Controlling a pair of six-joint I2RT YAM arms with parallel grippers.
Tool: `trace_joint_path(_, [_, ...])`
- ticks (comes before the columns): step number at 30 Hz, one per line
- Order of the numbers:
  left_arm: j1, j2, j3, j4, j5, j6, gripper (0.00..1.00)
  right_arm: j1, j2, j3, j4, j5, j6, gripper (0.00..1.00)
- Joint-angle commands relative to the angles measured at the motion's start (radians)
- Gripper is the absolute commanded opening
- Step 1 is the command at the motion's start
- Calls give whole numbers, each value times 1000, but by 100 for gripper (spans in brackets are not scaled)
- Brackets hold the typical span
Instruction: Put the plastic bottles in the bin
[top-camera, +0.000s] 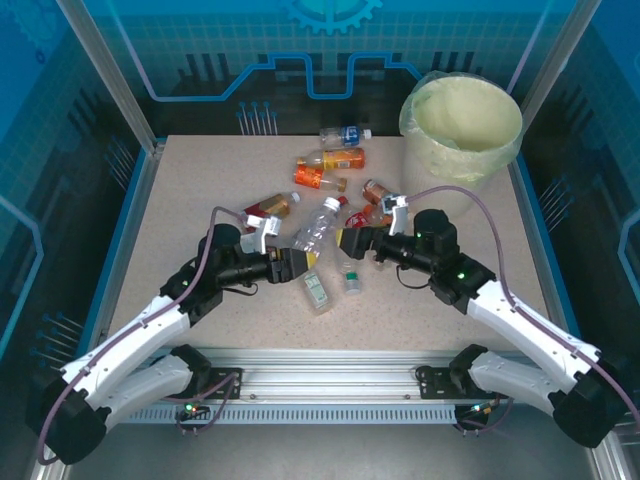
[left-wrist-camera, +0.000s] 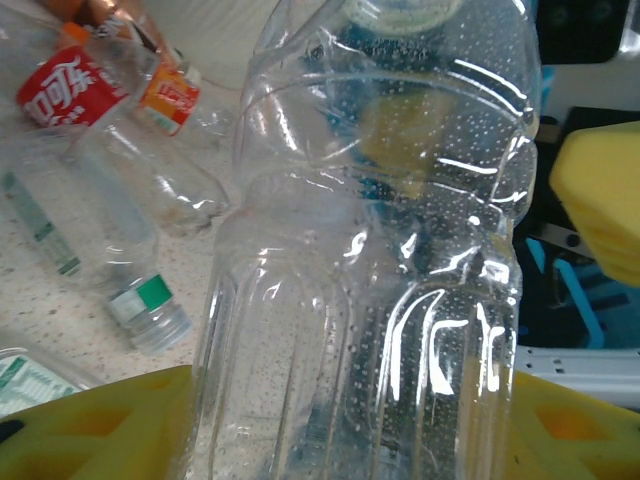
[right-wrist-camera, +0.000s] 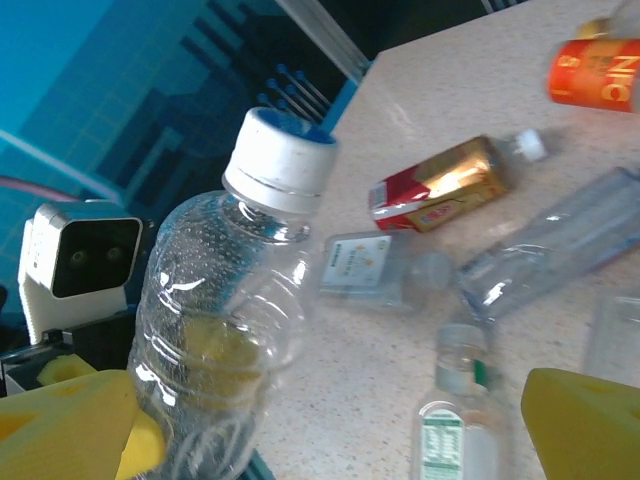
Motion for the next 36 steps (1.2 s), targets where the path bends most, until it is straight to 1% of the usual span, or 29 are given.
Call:
trace_joint_path(1, [-19,8,12,100,41,-7,46,28,53,36,127,-44,21,100])
trace_joint_path(6, [-45,11,3,149,71,-17,46,68,115,55,195,-44,53,100])
trace_joint_path(12, [-49,33,3,157,92,-27,46,87,156,46,304,-93,80,100])
trace_joint_path(14, [-51,34,-3,164,96,-32,46,86,165,51,315,-109,85,100])
trace_joint_path(19, [-51,44,-11,171,104,-26,46,96,196,115,179,-136,35,92])
trace_joint_path(21, [-51,52,-14,174,106,-24,46,103,201,142,152,-137,18,89])
trace_joint_path(26, [-51,63,-31,210,115,-39,46,104,207,147,129,-116,10,78])
trace_joint_path(30, [-51,66,-35,201,114,-27,46,106,213,164,87,-99,-12,68])
trace_joint_path(33, [-50,69,-35,204,110,-25,46,107,221,192,46,-104,-40,64])
trace_joint_path(36, [-51,71,-32,203,108,-27,47,110,227,202,43,-102,-52,60])
